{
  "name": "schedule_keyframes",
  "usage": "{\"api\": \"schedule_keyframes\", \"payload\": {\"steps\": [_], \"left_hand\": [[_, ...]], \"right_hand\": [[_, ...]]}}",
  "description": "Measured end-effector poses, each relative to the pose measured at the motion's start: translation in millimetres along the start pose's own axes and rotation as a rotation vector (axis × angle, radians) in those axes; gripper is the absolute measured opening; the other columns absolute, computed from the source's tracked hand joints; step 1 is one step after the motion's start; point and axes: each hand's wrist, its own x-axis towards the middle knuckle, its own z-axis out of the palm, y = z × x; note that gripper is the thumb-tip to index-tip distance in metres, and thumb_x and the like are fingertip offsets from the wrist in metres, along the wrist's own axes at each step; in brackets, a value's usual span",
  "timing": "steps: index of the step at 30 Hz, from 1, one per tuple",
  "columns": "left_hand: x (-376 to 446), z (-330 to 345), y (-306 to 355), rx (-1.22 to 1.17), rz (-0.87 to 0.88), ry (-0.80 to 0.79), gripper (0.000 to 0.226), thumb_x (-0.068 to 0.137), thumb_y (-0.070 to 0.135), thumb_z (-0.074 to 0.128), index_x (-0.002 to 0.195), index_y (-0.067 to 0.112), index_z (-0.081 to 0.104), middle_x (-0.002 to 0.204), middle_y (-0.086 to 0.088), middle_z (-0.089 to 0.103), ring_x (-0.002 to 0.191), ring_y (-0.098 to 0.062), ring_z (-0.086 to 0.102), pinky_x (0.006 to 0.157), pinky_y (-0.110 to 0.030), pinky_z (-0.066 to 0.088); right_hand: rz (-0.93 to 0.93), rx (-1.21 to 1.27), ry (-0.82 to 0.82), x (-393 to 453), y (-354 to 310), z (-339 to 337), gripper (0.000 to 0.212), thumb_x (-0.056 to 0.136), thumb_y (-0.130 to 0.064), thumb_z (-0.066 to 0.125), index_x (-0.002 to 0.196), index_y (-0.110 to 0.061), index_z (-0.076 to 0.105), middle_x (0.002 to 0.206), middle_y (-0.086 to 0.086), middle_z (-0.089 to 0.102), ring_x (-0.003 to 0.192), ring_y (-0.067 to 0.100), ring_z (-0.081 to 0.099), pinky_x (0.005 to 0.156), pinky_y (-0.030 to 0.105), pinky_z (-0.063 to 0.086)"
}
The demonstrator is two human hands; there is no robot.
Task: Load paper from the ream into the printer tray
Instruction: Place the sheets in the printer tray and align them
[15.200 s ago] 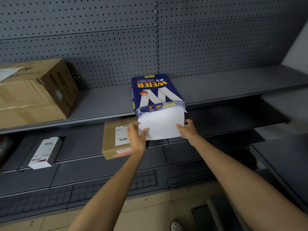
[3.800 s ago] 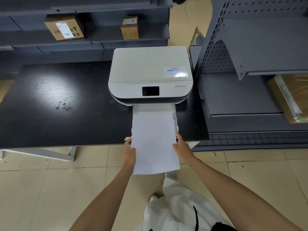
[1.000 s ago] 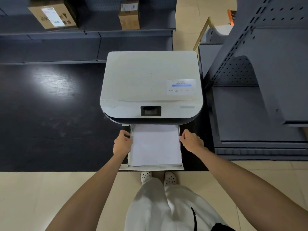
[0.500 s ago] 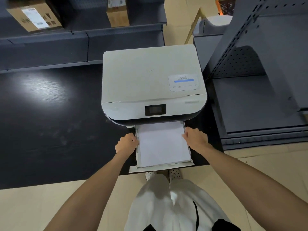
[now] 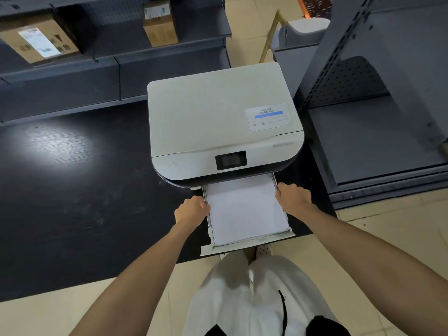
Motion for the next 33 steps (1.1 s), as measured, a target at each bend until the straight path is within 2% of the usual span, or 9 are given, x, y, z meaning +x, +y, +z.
{"api": "schedule_keyframes", "payload": {"steps": [3,12,17,22,26,30,33], "left_hand": [[0.3,-0.3,-2.1,0.010,0.018,-0.005,0.023,0.092,0.030,0.049,0.091,0.015,0.067,0.085,-0.006,0.073,0.076,-0.025,0.069,0.076,-0.036,0.056],[2.1,-2.8,0.0,0.074,0.057,-0.003,0.020,0.091,0.022,0.048,0.089,0.013,0.066,0.083,-0.005,0.072,0.076,-0.026,0.068,0.075,-0.035,0.054],[1.6,-1.1,5.0,0.088,0.075,0.005,0.012,0.092,0.017,0.048,0.083,0.013,0.055,0.074,-0.002,0.056,0.067,-0.022,0.056,0.062,-0.028,0.041],[3.1,-1.3,5.6,0.056,0.079,0.012,0.013,0.093,0.016,0.048,0.080,0.013,0.051,0.074,-0.002,0.054,0.067,-0.022,0.053,0.062,-0.029,0.041],[4.0,-2.8,0.5,0.051,0.072,0.010,0.018,0.089,0.015,0.048,0.072,0.015,0.050,0.068,0.000,0.052,0.064,-0.022,0.051,0.060,-0.027,0.040],[4.8,-5.5,-6.2,0.054,0.084,0.014,0.017,0.090,0.018,0.049,0.077,0.014,0.059,0.068,0.001,0.055,0.061,-0.020,0.052,0.063,-0.029,0.046],[3.3,-5.1,-6.3,0.065,0.094,0.020,0.017,0.090,0.018,0.049,0.075,0.016,0.057,0.069,0.000,0.056,0.061,-0.020,0.052,0.064,-0.030,0.046]], "right_hand": [[-0.010,-0.013,0.010,-3.6,-1.4,-0.8,0.025,0.103,-0.028,0.037,0.109,-0.013,0.057,0.082,0.003,0.060,0.070,0.021,0.057,0.065,0.031,0.045],[0.006,-0.040,0.060,-6.2,-4.4,1.8,0.019,0.102,-0.021,0.039,0.104,-0.014,0.057,0.072,0.001,0.054,0.059,0.018,0.051,0.057,0.029,0.037],[0.048,0.010,0.017,-1.1,-13.3,0.5,0.020,0.099,-0.014,0.040,0.104,-0.014,0.060,0.079,0.003,0.056,0.067,0.021,0.055,0.059,0.031,0.039],[0.068,0.061,0.015,-3.4,-19.2,5.3,0.019,0.100,-0.014,0.042,0.106,-0.012,0.060,0.079,0.004,0.057,0.067,0.021,0.055,0.057,0.031,0.041],[0.065,0.056,0.036,-5.5,-15.9,5.4,0.016,0.100,-0.015,0.040,0.094,-0.017,0.056,0.073,0.002,0.056,0.063,0.020,0.054,0.056,0.029,0.038],[0.070,0.064,0.068,-5.8,-8.8,7.1,0.022,0.101,-0.018,0.040,0.094,-0.016,0.060,0.068,-0.001,0.055,0.055,0.016,0.049,0.055,0.028,0.038],[0.069,0.069,0.075,-6.1,-7.8,8.9,0.024,0.101,-0.019,0.039,0.095,-0.016,0.062,0.066,-0.002,0.054,0.053,0.015,0.048,0.055,0.028,0.038]]}}
